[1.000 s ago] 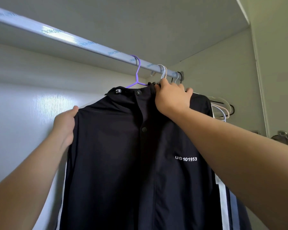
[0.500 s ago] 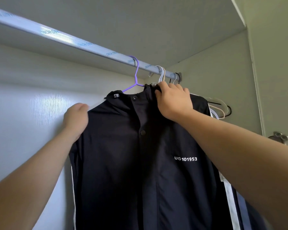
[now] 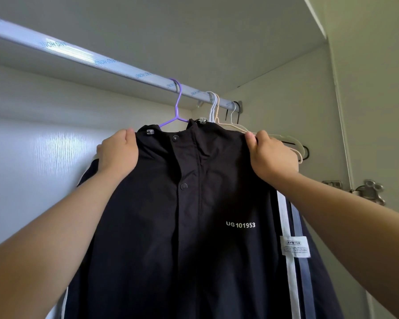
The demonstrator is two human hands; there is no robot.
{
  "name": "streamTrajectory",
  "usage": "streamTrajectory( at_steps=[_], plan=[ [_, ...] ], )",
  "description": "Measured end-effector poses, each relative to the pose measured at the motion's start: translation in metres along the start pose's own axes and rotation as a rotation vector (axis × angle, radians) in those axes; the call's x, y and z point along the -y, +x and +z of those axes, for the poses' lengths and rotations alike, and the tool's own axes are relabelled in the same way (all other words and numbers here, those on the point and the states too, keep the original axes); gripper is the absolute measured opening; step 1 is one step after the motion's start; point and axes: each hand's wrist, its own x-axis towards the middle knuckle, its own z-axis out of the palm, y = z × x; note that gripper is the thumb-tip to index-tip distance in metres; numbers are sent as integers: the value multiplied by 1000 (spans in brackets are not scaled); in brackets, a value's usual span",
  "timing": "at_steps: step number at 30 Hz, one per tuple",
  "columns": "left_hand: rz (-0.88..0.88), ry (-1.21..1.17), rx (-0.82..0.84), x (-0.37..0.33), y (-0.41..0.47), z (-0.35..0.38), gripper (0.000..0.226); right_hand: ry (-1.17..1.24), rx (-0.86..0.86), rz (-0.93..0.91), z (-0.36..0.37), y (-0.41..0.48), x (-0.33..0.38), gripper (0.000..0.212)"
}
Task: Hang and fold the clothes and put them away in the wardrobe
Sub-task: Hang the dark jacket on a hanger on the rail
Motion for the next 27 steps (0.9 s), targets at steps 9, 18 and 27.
streamTrajectory(
  at_steps=[9,18,27],
  plan=[
    [-5,42,55,-4,3,2,53,-116,-82,6,-17,4,-10,61],
    [-46,-40,-125,-28,-5,2,27,52,-27,-105,-21,8,-16,39],
    [455,-12,86,-130,-25,14,36,486,237,39,-37,9,-21,58]
  ],
)
